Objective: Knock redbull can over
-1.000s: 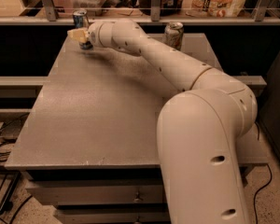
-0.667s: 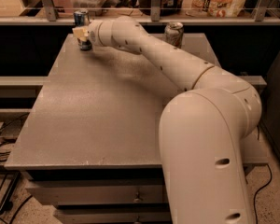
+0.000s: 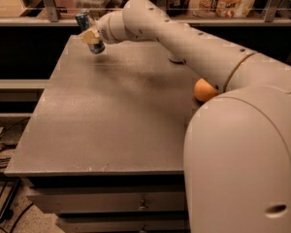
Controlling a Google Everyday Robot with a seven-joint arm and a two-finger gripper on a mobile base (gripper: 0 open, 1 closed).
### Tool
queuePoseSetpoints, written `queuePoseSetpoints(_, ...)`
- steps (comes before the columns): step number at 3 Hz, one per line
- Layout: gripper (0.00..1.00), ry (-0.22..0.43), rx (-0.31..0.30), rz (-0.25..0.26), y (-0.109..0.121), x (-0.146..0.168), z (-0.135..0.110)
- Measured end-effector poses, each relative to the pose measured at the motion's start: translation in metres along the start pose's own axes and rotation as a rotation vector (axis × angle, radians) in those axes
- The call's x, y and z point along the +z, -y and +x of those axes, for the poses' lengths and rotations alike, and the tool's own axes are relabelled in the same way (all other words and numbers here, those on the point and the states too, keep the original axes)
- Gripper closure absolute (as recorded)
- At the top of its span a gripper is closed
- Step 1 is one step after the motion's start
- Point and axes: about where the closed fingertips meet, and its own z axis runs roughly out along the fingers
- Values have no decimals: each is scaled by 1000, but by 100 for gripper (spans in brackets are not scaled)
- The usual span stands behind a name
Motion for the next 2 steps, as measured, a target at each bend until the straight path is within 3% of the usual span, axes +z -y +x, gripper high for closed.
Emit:
queuePoseSetpoints(1, 81, -173, -171, -33, -17, -37, 7)
queuePoseSetpoints(2, 58, -335, -290, -91, -31, -64, 28)
